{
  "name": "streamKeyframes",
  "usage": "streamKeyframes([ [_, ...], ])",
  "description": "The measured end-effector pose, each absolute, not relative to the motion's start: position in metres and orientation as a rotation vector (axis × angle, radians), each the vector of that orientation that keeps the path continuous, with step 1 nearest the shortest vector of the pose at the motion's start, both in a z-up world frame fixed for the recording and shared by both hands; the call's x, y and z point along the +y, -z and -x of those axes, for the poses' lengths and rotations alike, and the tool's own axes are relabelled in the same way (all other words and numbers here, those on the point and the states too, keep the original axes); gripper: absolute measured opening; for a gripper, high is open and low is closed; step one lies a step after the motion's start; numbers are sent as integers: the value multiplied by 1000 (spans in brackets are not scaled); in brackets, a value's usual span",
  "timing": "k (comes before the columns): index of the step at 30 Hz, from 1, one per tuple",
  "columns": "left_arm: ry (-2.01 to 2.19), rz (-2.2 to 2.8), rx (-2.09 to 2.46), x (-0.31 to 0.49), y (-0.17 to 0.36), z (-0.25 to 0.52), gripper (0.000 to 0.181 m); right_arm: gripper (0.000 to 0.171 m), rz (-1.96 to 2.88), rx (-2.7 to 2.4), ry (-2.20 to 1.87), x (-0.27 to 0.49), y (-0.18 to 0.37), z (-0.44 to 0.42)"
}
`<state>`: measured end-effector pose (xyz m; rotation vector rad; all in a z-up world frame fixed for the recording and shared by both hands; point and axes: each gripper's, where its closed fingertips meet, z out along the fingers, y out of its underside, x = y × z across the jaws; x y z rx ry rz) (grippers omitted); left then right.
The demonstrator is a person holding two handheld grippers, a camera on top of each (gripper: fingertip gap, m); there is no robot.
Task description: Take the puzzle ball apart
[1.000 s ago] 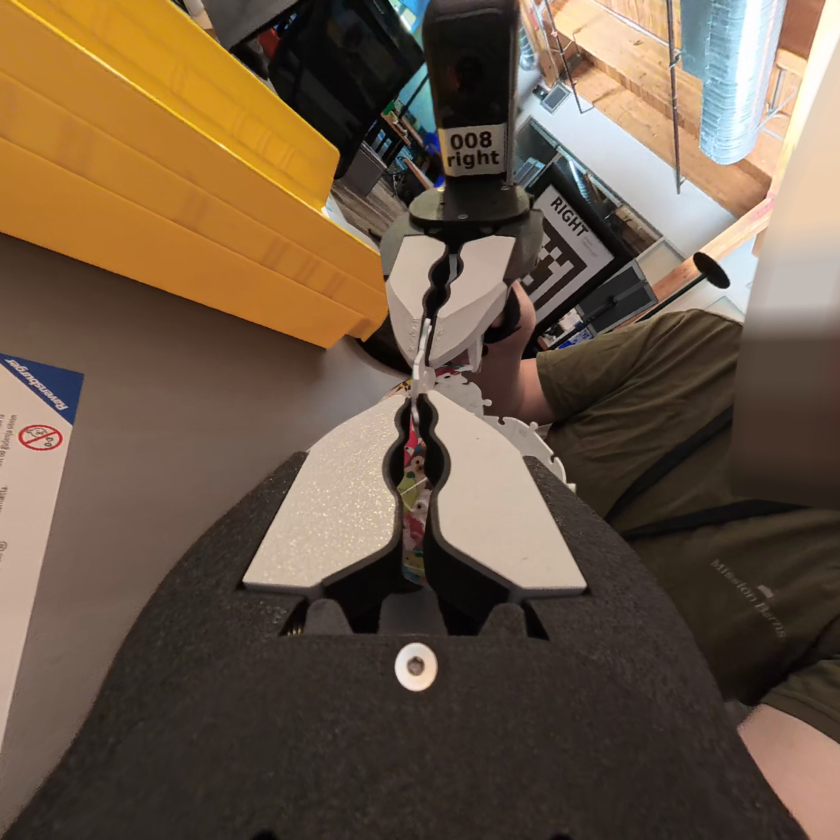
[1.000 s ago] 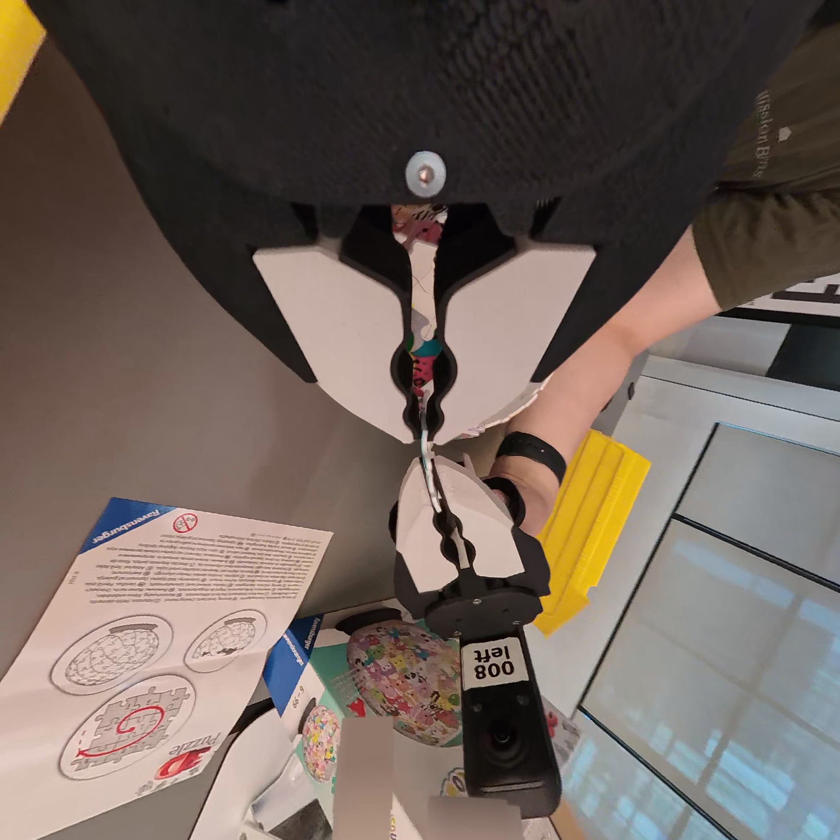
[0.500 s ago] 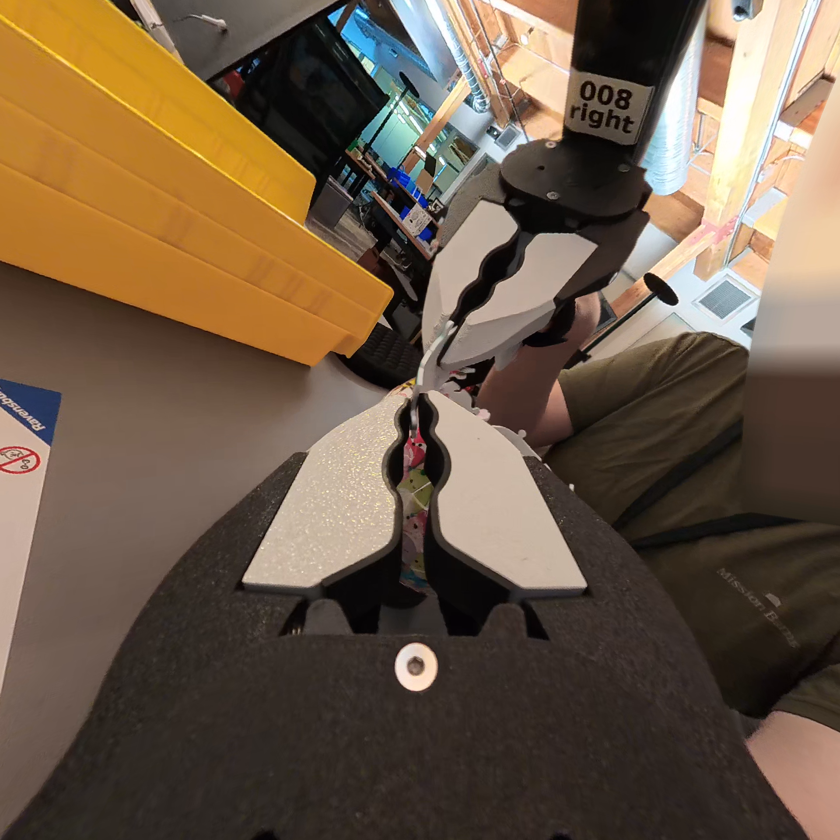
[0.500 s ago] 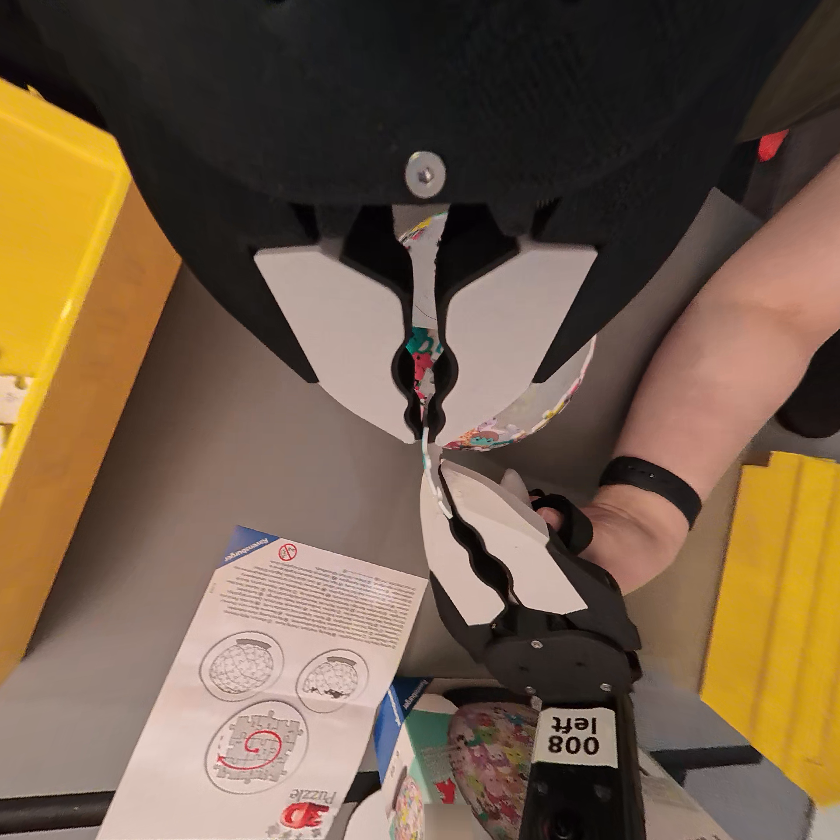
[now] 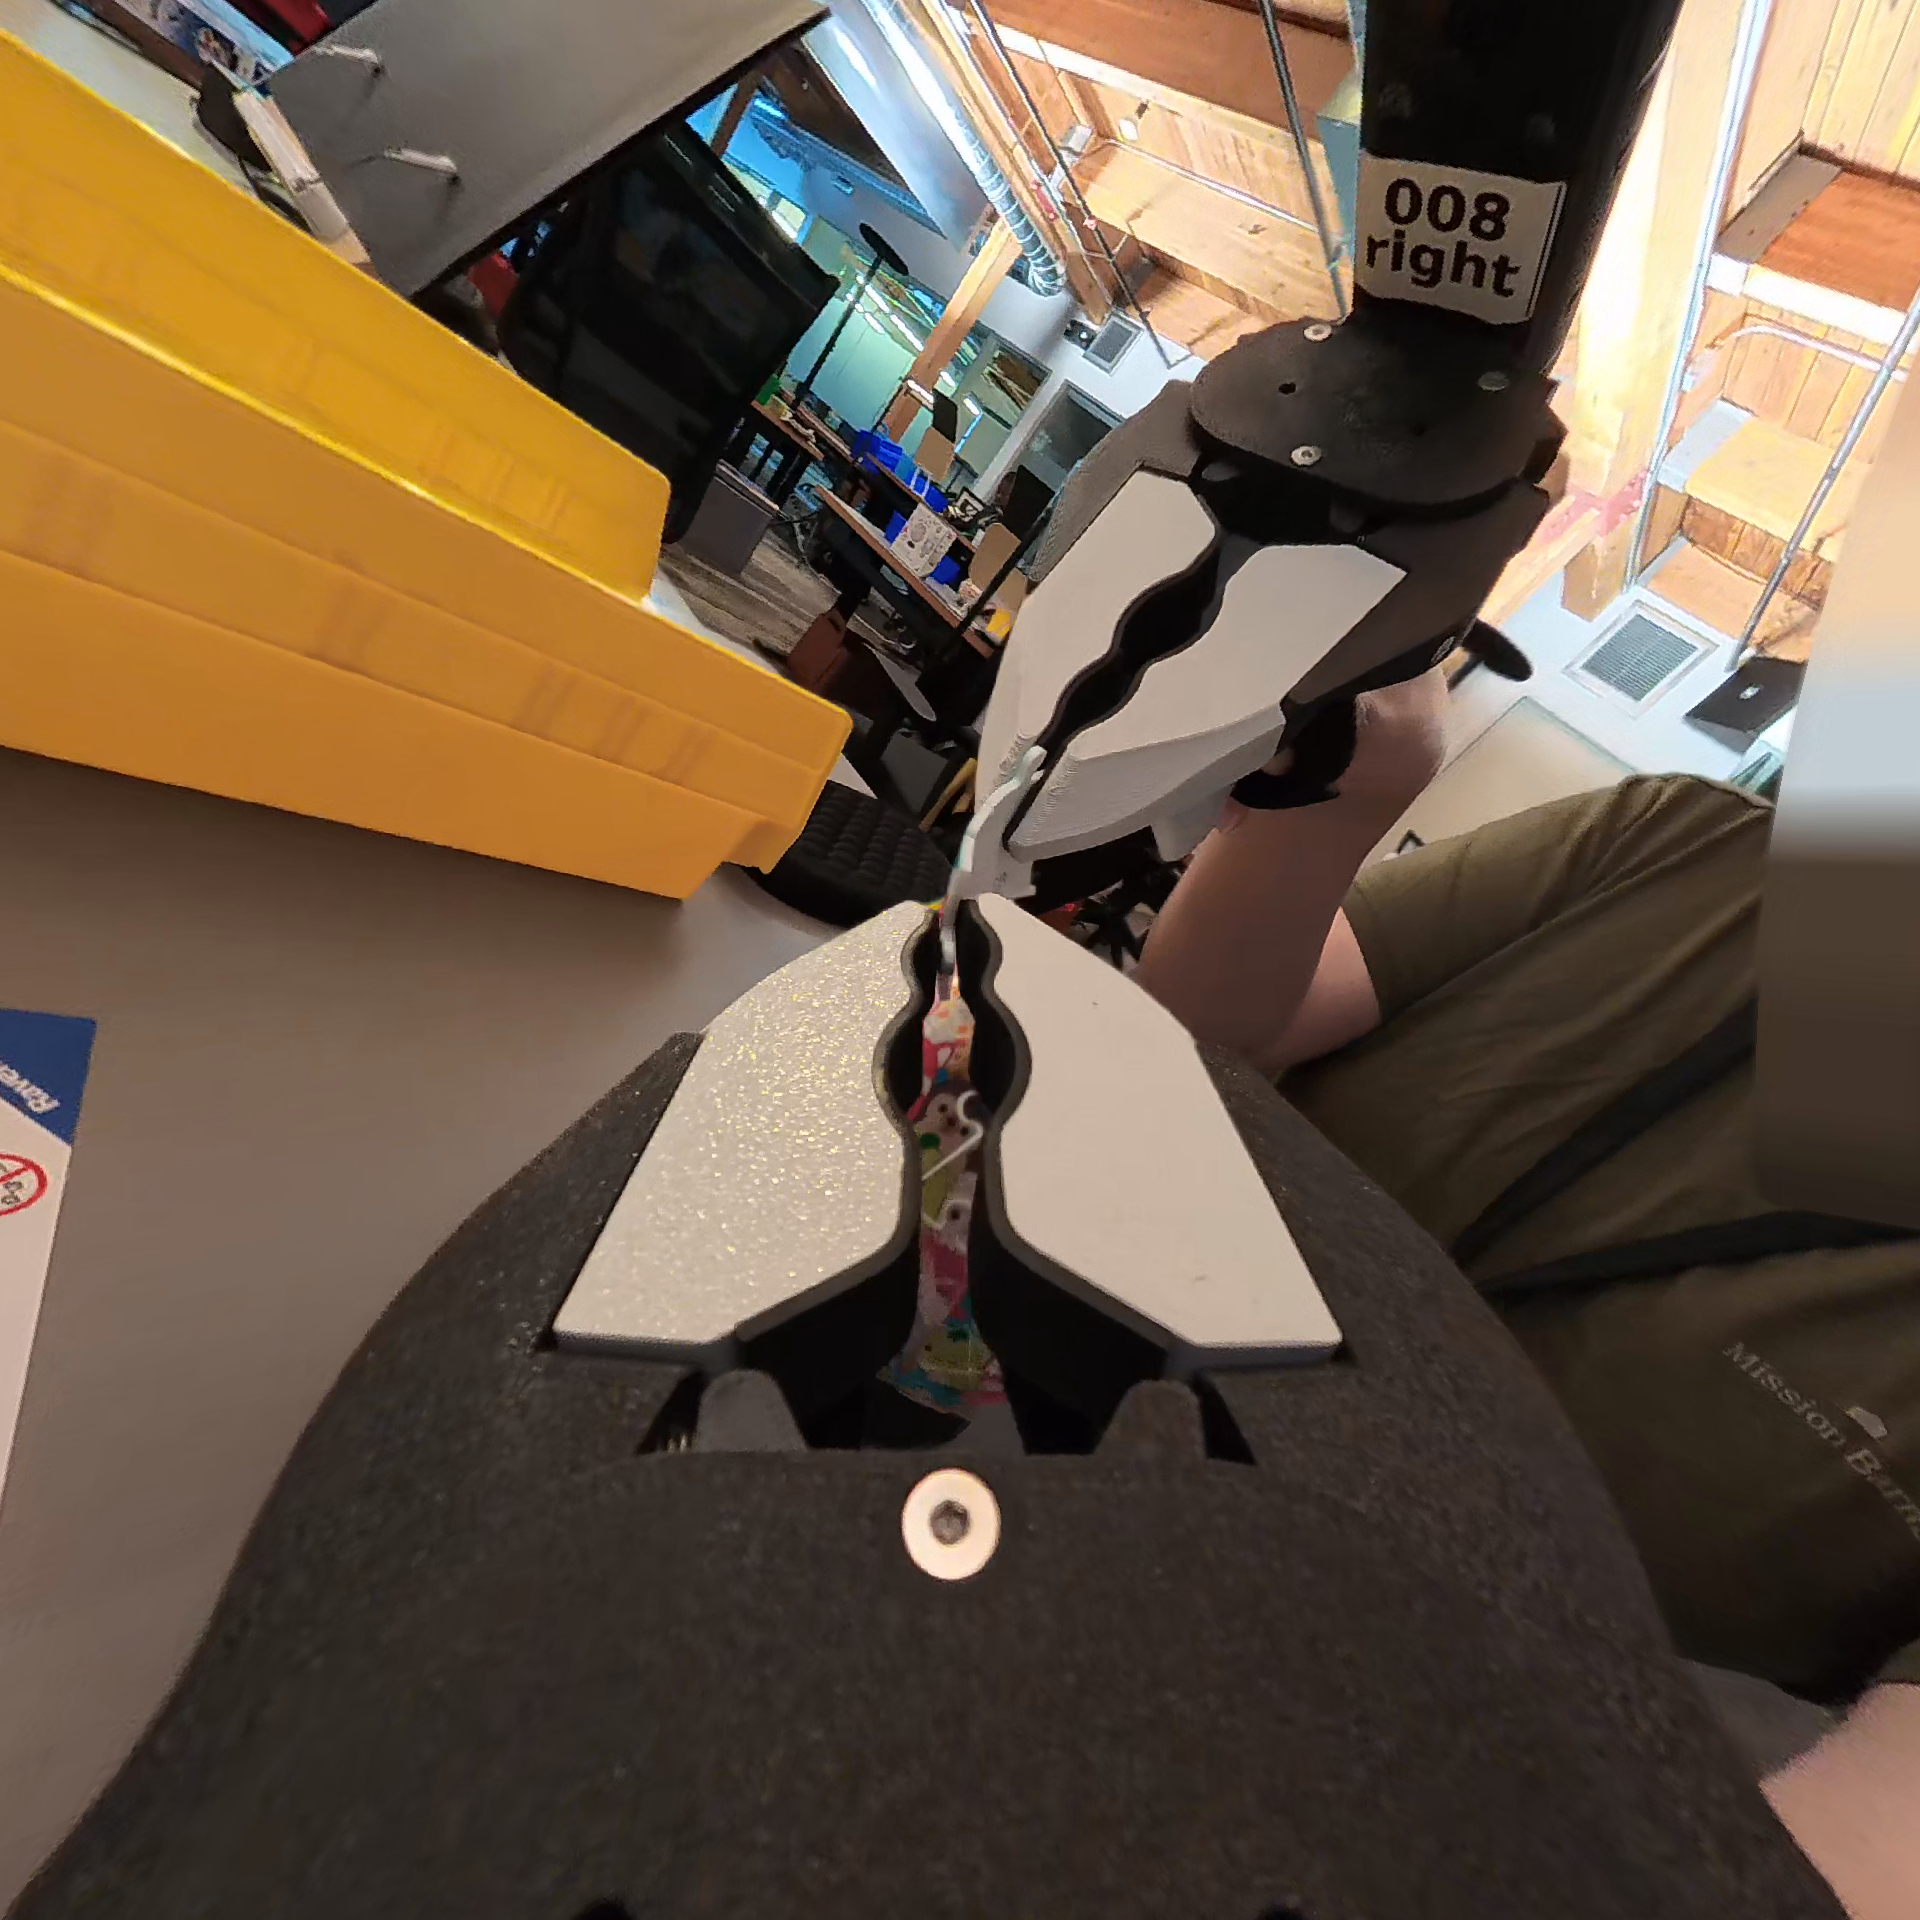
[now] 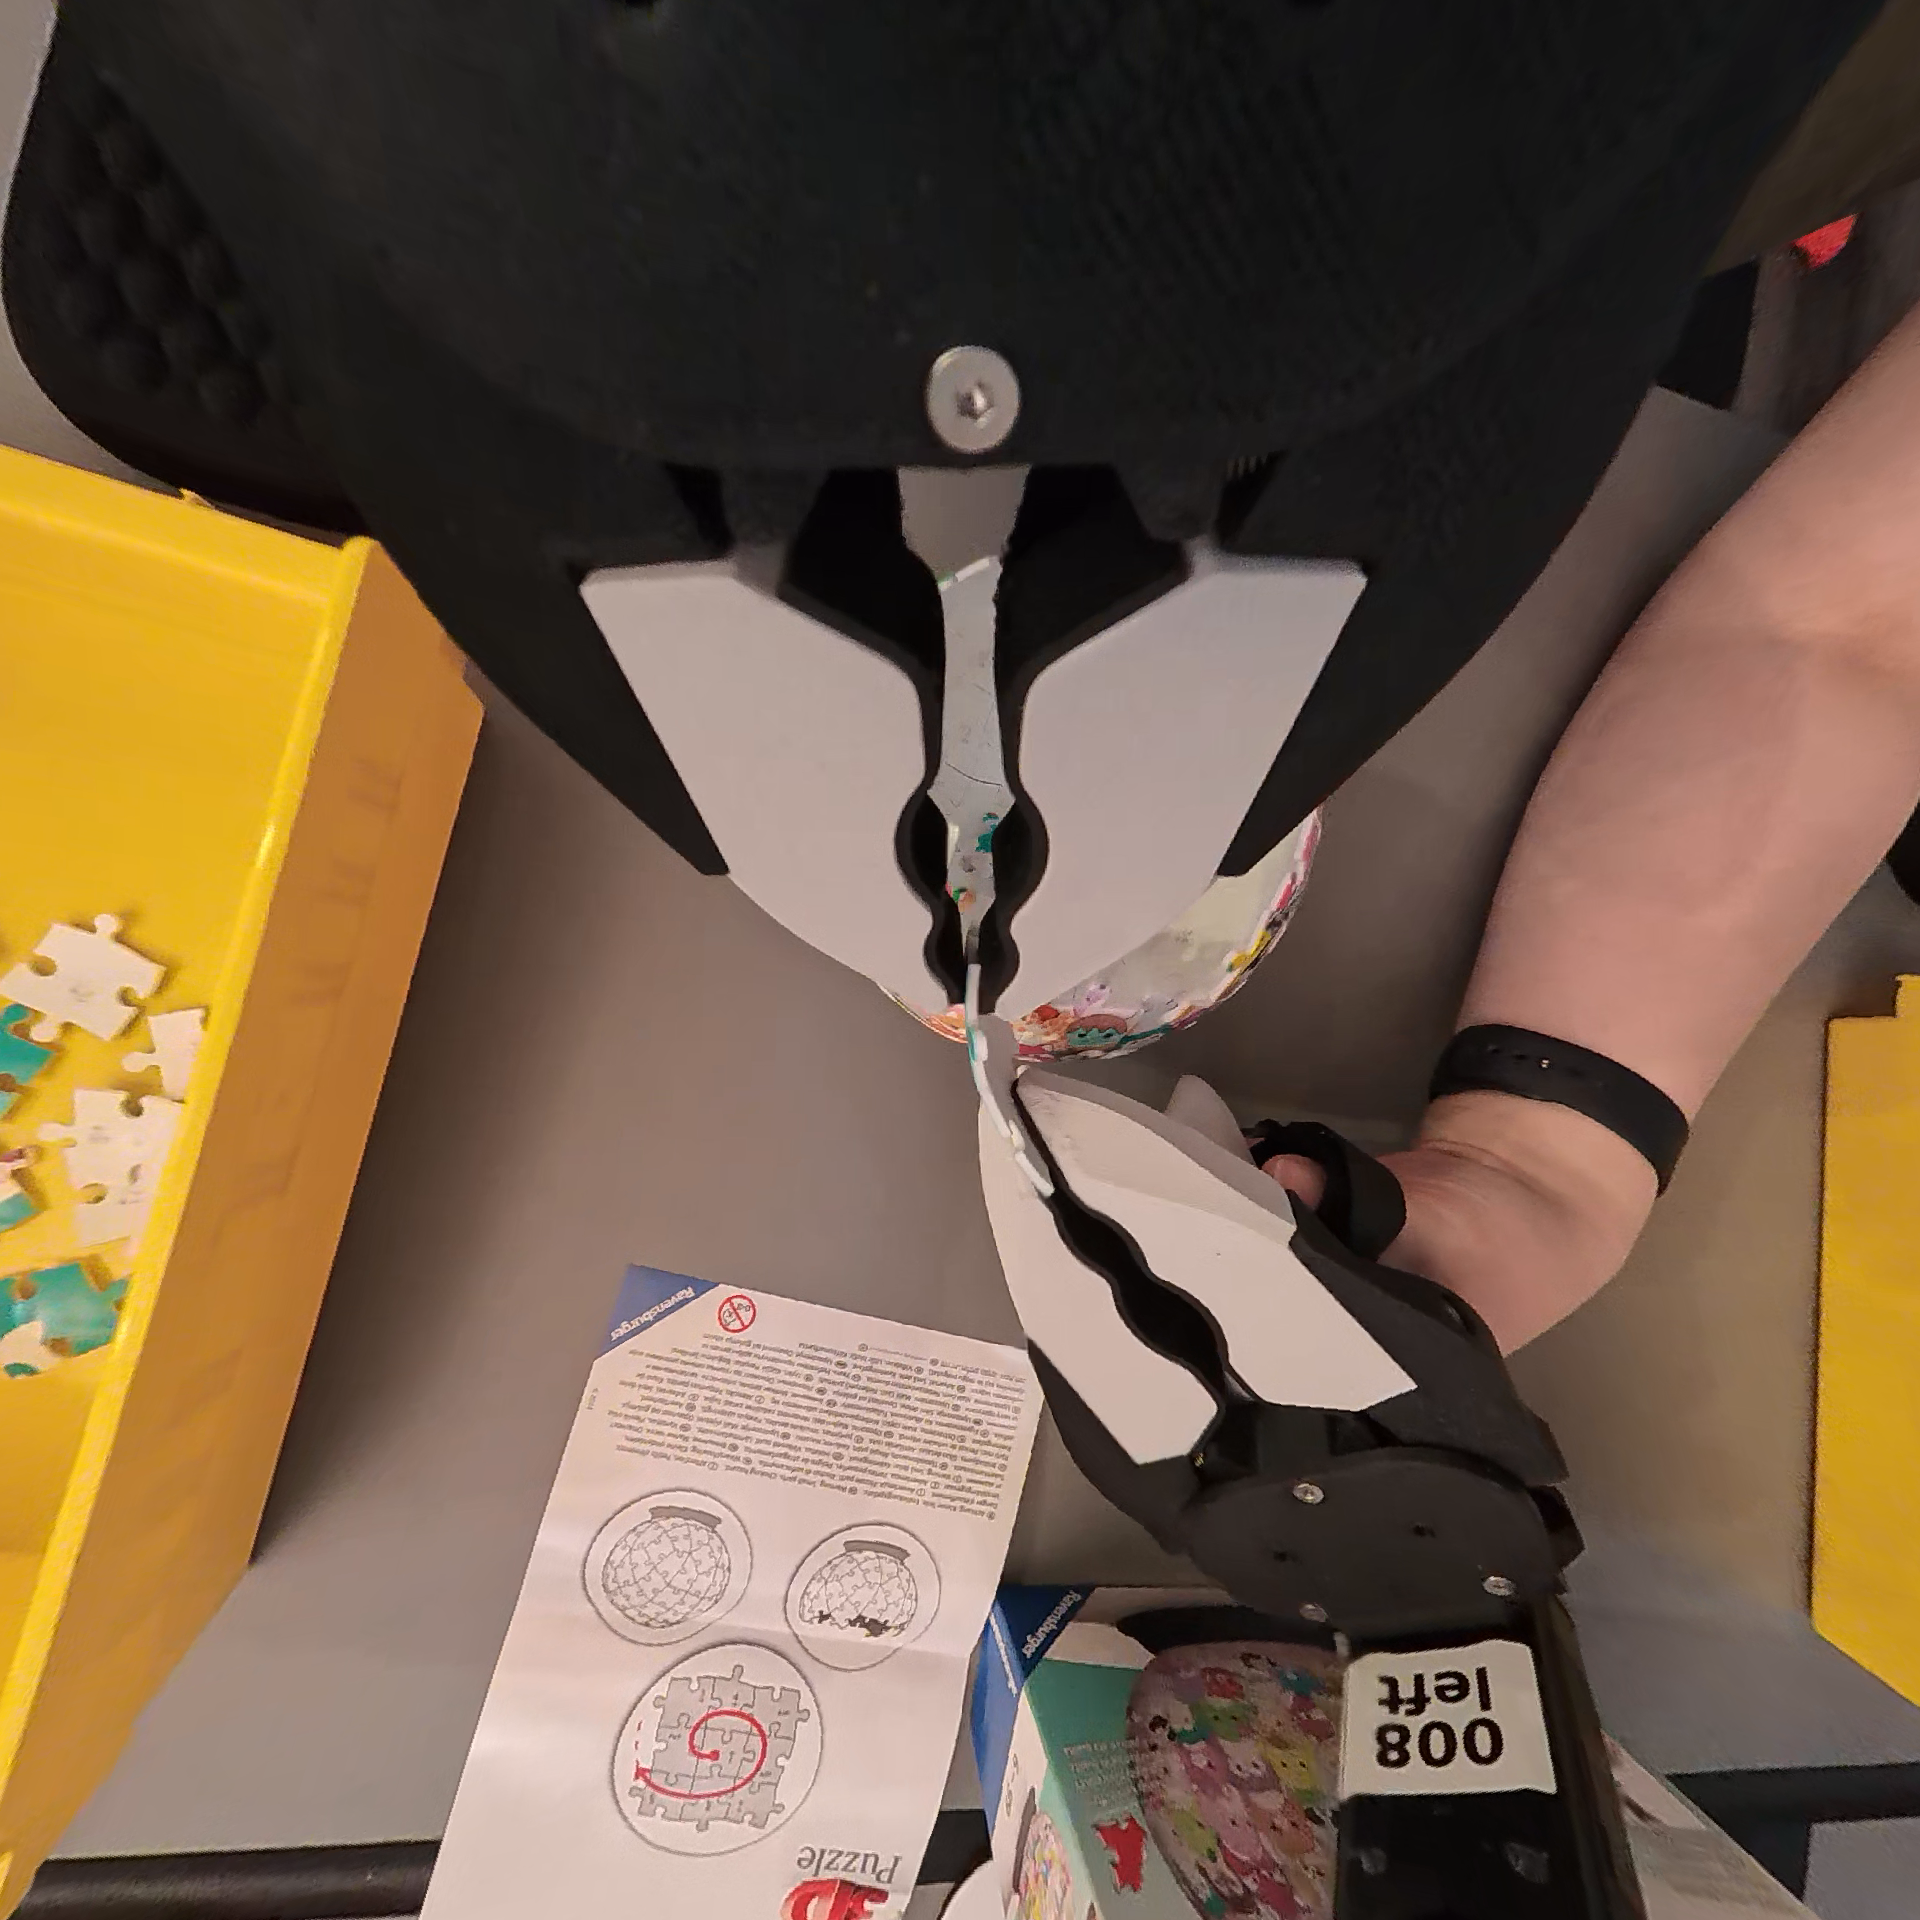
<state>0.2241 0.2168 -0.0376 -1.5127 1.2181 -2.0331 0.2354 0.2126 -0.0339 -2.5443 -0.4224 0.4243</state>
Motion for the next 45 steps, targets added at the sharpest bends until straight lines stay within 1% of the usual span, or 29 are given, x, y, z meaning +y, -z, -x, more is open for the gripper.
streamKeyframes([
  [4, 1953, 1459, 1247, 213, 20, -222, 2, 3, 2460, -458, -479, 209, 16, -233],
  [9, 1828, 1272, 1281, 197, -30, -215, 3, 3, 2221, -557, -941, 194, -30, -227],
  [13, 1818, 1179, 1379, 166, -63, -212, 4, 3, 2002, -807, -1282, 163, -60, -224],
  [20, 1868, 1015, 1399, 132, -98, -214, 6, 4, 1713, -972, -1667, 134, -94, -227],
  [25, 1496, 858, 1408, 123, -111, -220, 9, 7, 1703, -858, -2155, 127, -104, -232],
  [28, 1293, 871, 1453, 121, -109, -221, 8, 8, 1741, -834, -2283, 126, -103, -232],
  [29, 1264, 891, 1461, 121, -108, -221, 8, 8, 1757, -845, -2276, 126, -102, -232],
  [31, 1284, 1010, 1449, 127, -106, -222, 8, 6, 1782, -880, -2125, 133, -100, -233],
  [35, 1513, 1160, 1373, 132, -104, -224, 10, 2, 1765, -1030, -1766, 136, -103, -236],
  [37, 1651, 1152, 1358, 128, -107, -224, 14, 3, 1724, -1092, -1668, 133, -109, -237],
  [42, 1750, 1146, 1355, 123, -108, -227, 17, 3, 1707, -1194, -1334, 136, -105, -234],
  [43, 1740, 1160, 1347, 125, -107, -228, 14, 3, 1703, -1212, -1287, 136, -104, -233],
  [44, 1726, 1171, 1330, 128, -107, -229, 5, 3, 1699, -1238, -1251, 135, -103, -232],
  [45, 1717, 1182, 1316, 131, -107, -229, 3, 3, 1705, -1237, -1204, 138, -102, -231],
])
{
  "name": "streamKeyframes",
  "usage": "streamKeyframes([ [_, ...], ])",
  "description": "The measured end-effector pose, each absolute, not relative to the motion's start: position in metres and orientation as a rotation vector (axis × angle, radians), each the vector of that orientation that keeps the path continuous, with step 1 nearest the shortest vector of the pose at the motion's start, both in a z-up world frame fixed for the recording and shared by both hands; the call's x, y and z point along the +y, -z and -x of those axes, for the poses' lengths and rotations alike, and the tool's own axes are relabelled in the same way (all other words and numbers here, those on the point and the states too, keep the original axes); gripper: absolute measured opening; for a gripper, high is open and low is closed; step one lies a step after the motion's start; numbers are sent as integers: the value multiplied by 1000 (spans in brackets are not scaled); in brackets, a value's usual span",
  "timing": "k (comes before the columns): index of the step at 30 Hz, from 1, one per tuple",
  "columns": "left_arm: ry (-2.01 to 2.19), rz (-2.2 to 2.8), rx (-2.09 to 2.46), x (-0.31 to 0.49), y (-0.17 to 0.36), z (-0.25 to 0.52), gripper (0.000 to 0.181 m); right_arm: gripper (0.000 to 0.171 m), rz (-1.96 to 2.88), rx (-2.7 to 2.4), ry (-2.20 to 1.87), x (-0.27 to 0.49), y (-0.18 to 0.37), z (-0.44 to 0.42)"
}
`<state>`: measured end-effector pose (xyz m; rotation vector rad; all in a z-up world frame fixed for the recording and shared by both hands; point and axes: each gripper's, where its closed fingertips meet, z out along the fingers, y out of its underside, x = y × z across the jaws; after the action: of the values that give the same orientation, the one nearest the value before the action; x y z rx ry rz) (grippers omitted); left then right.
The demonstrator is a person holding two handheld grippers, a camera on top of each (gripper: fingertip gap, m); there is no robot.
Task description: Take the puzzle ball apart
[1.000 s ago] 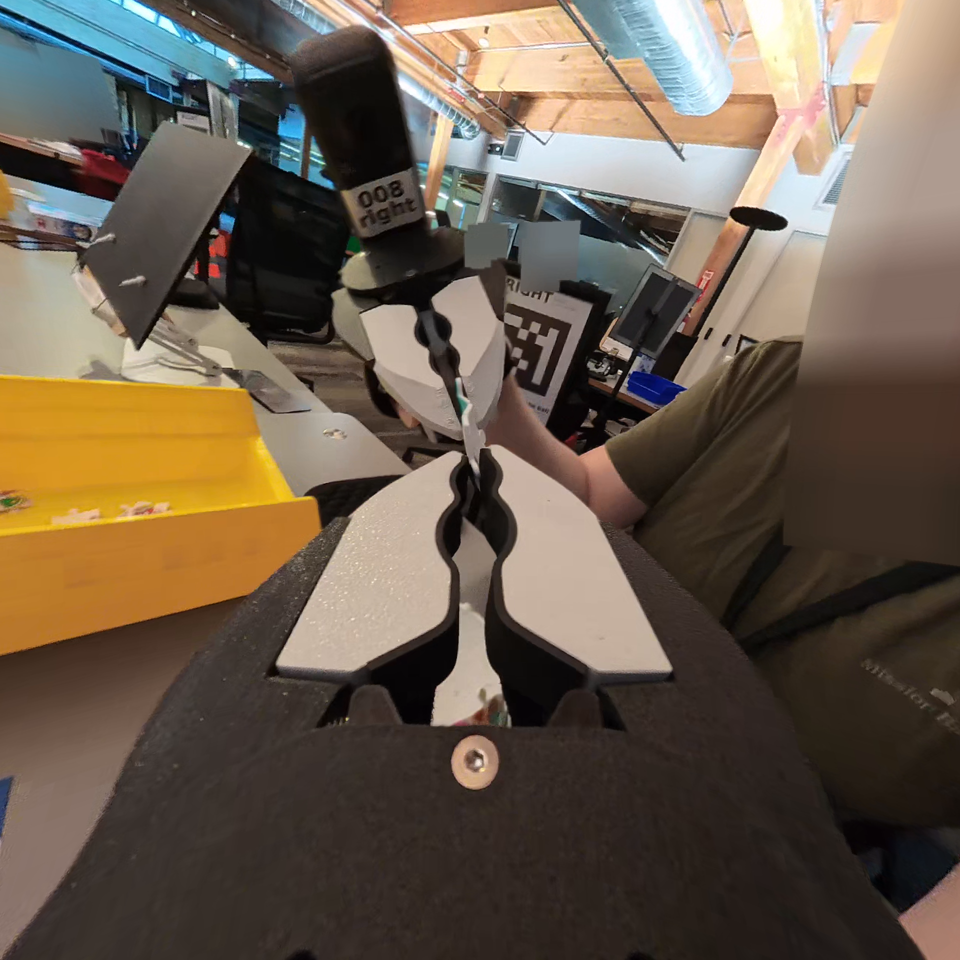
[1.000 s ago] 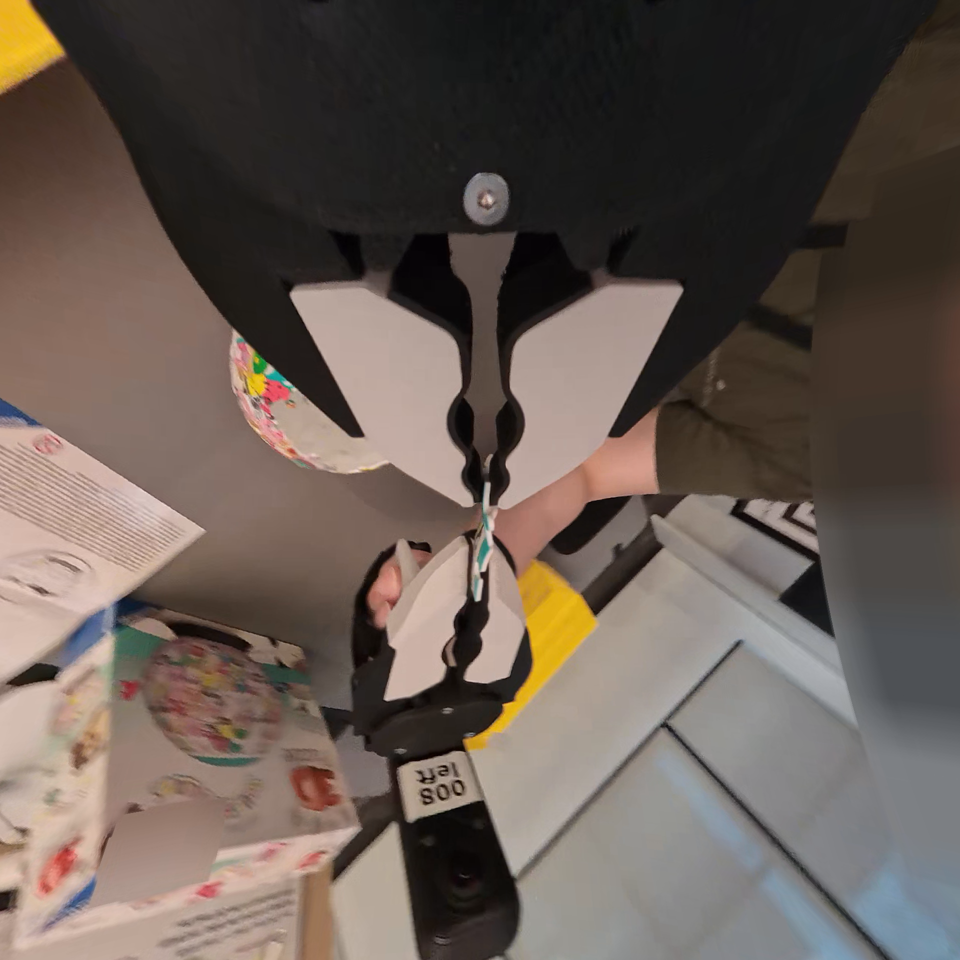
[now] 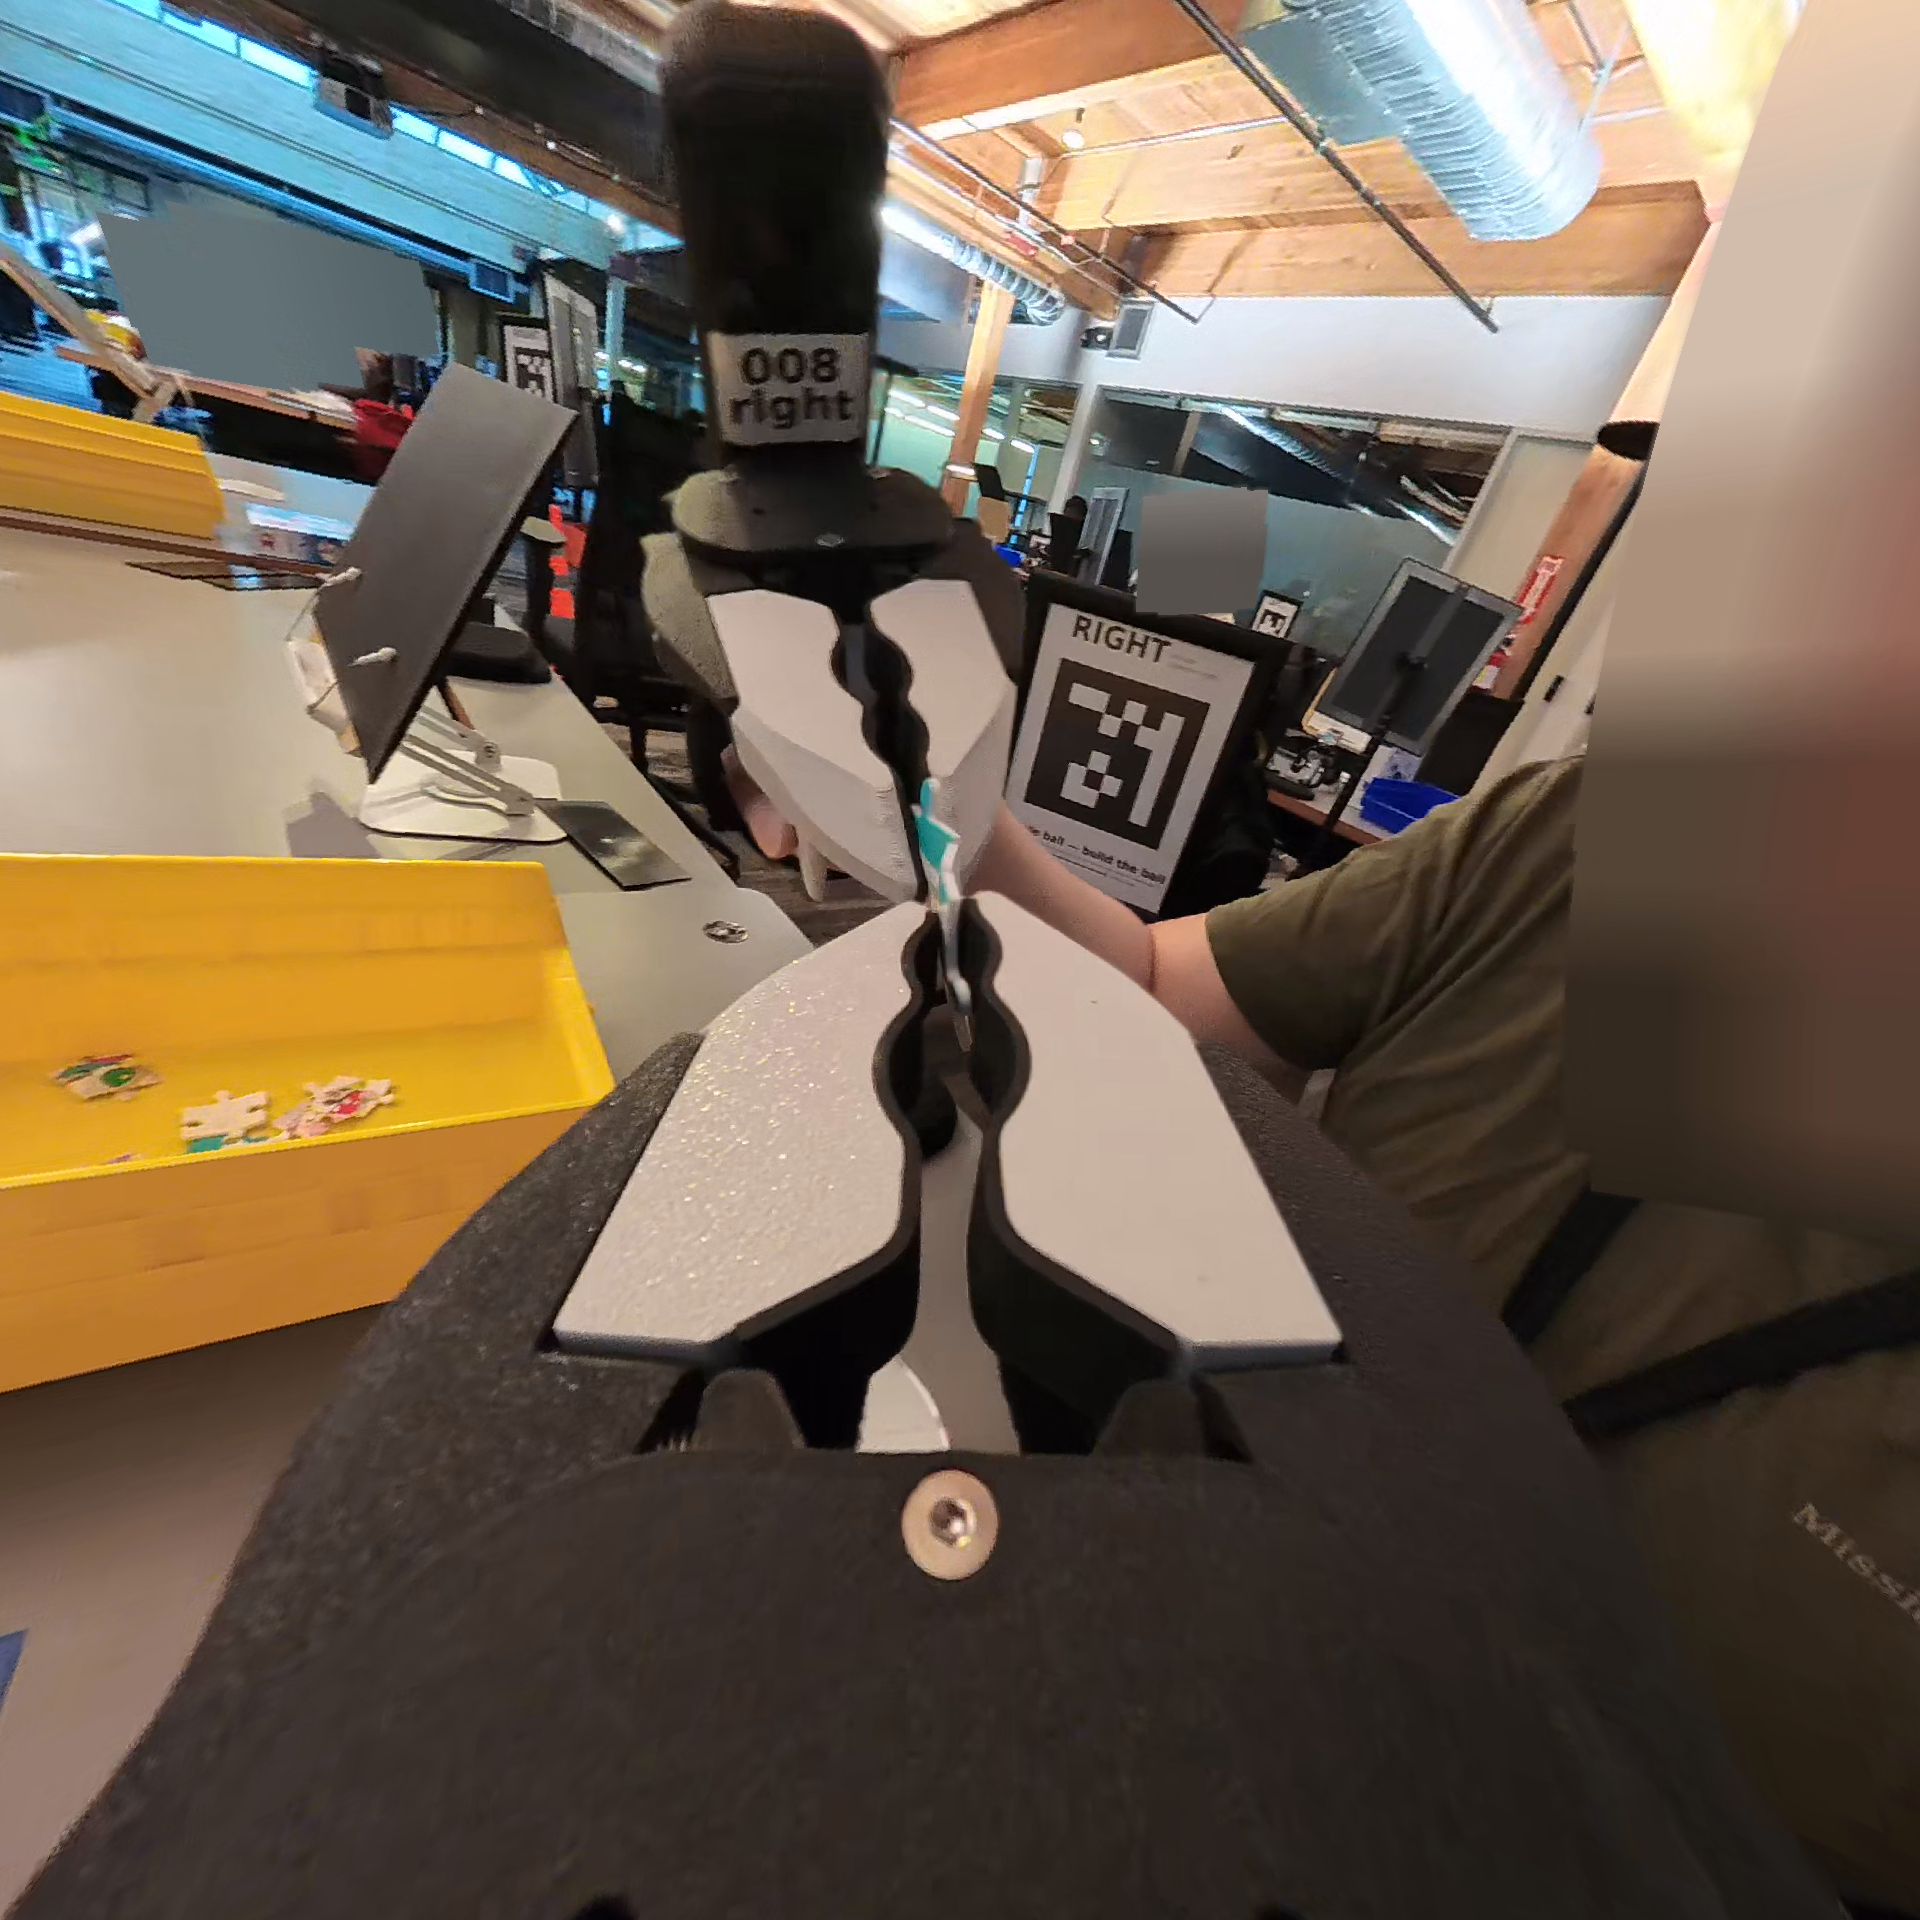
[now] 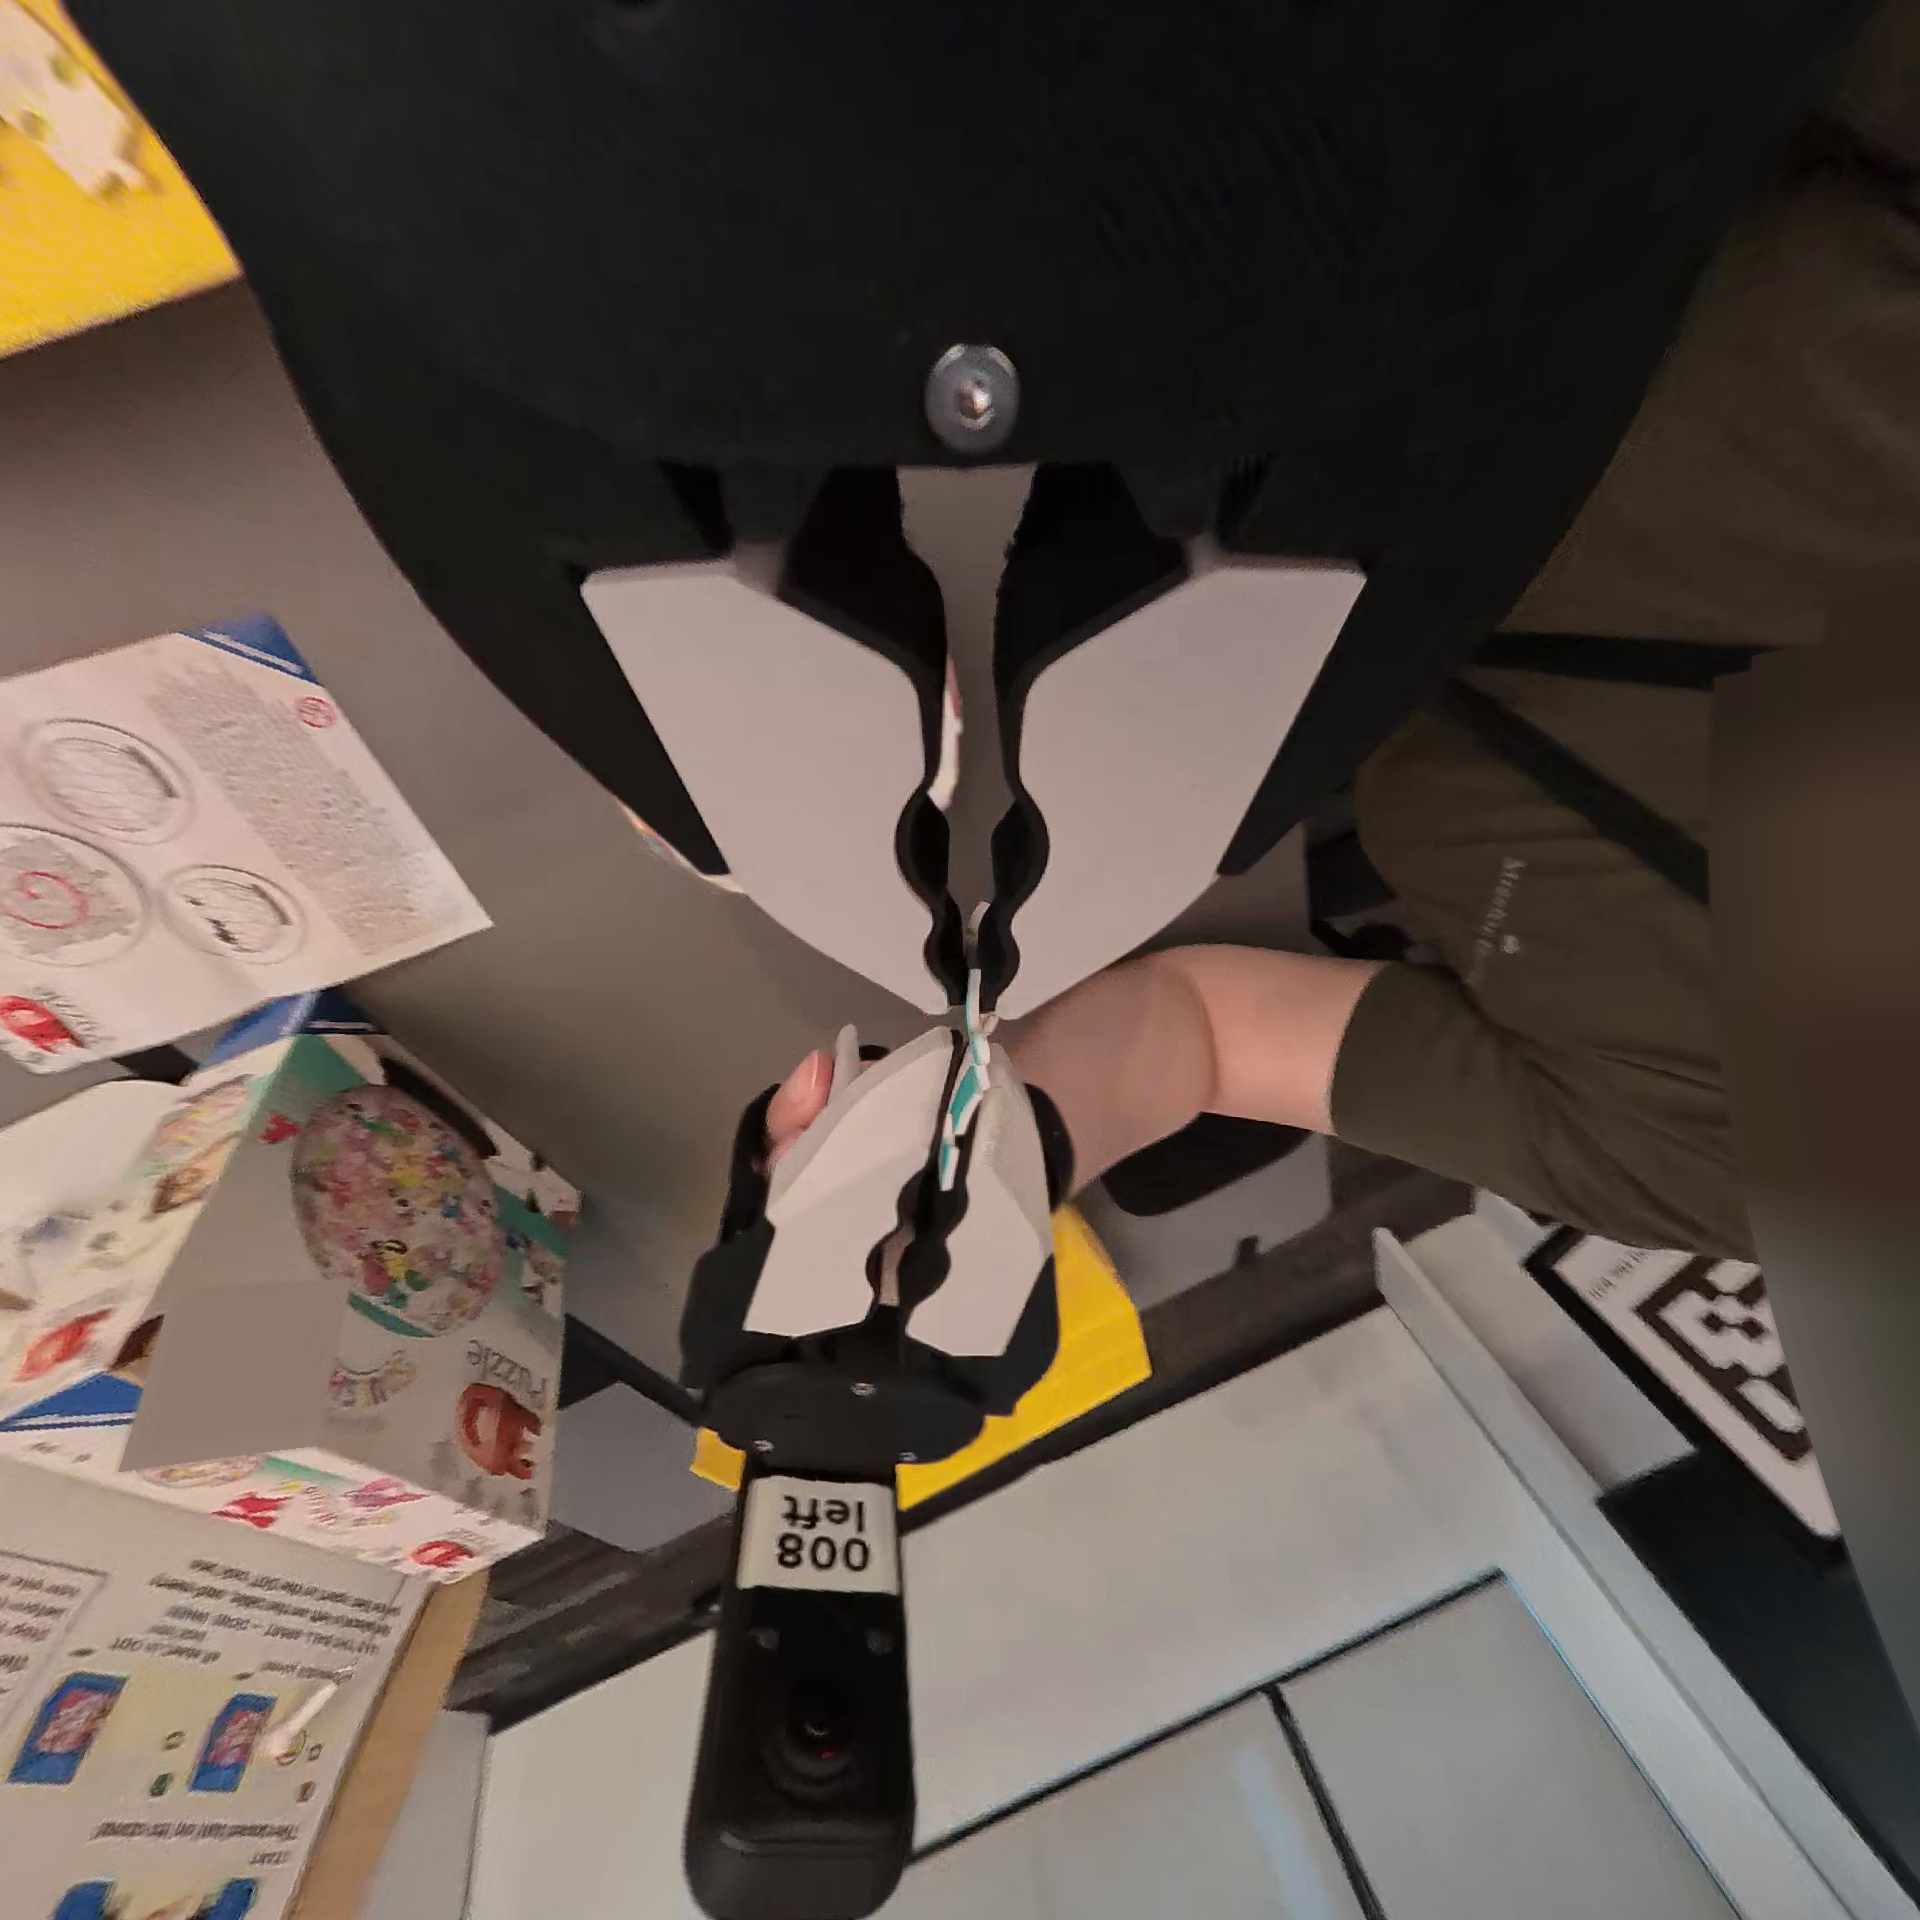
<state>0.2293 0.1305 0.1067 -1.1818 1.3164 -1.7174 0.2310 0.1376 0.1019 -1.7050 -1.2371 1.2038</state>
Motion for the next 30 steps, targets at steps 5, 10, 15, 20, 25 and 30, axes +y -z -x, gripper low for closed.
streamKeyframes([
  [5, 1396, 1311, 1253, 161, -95, -232, 2, 3, 1858, -1075, -948, 168, -91, -234],
  [10, 984, 1385, 1171, 187, -93, -230, 4, 4, 1902, -862, -687, 190, -92, -233],
  [15, 893, 1402, 1114, 192, -100, -221, 5, 5, 1873, -808, -589, 194, -99, -225],
  [20, 1249, 1411, 1146, 173, -107, -207, 3, 3, 1810, -969, -753, 177, -106, -210],
  [25, 1317, 1400, 1141, 171, -109, -202, 2, 4, 1721, -1051, -717, 175, -110, -204],
  [30, 1305, 1340, 1076, 175, -123, -193, 2, 28, 1651, -966, -894, 171, -121, -208],
])
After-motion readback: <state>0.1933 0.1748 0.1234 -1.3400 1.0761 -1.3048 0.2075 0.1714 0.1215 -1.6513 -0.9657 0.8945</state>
